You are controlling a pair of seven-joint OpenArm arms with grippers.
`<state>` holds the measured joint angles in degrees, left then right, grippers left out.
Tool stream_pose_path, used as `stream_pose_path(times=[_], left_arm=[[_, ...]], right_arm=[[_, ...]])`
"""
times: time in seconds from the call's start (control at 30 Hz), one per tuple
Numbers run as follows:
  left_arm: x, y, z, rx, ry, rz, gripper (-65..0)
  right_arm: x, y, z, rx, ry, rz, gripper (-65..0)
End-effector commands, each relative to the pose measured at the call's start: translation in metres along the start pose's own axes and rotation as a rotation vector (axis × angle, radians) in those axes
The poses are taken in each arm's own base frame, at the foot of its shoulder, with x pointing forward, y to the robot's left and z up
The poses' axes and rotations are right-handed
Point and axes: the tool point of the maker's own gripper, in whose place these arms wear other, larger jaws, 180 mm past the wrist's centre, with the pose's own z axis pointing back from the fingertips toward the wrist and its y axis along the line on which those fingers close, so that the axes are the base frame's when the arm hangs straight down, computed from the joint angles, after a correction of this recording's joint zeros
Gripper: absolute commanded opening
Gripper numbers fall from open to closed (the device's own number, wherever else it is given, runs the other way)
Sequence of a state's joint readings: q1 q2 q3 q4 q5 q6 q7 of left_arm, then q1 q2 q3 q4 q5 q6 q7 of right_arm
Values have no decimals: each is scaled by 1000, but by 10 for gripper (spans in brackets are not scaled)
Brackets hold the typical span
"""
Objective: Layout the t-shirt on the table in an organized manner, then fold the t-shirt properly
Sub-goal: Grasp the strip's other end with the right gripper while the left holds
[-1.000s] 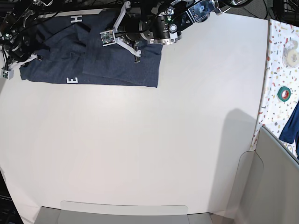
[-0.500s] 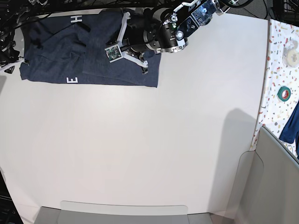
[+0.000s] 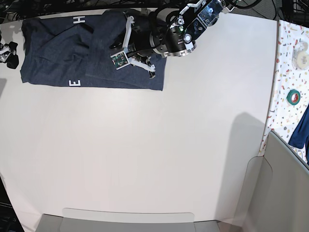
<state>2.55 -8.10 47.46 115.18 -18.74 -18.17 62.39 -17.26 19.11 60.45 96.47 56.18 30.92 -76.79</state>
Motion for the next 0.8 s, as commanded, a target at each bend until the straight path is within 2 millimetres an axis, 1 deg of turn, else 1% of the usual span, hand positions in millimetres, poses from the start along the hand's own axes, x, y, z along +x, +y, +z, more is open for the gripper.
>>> stream_pose_path(times=[0.0, 0.13, 0.2, 0.27, 0.37, 0.5, 0.57, 0.7, 0.77], left_arm=[[14, -1, 3, -7, -51, -5, -552], [13, -1, 3, -8, -49, -4, -552], [13, -1, 3, -8, -49, -4, -552], [14, -2, 3, -8, -50, -4, -552], [10, -6, 2, -18, -46, 7, -552], [11, -10, 1, -26, -52, 10, -552], [16, -10, 1, -27, -79, 11, -552], [15, -13, 1, -31, -94, 29, -552], [14, -13, 0, -32, -91, 32, -552]], right_arm=[[3, -3, 4, 17, -9, 16, -218], [-23, -21, -5, 53, 56, -22, -217], [-34, -29, -11, 64, 86, -48, -217], [-41, -31, -16, 76, 107, -67, -217], [-44, -26, -22, 94, 121, -68, -217], [-49, -8, -35, 144, 153, -46, -217], [-50, 0, -41, 166, 164, -37, -217], [-54, 5, -43, 184, 180, -16, -217], [-59, 8, -44, 192, 189, -19, -217]])
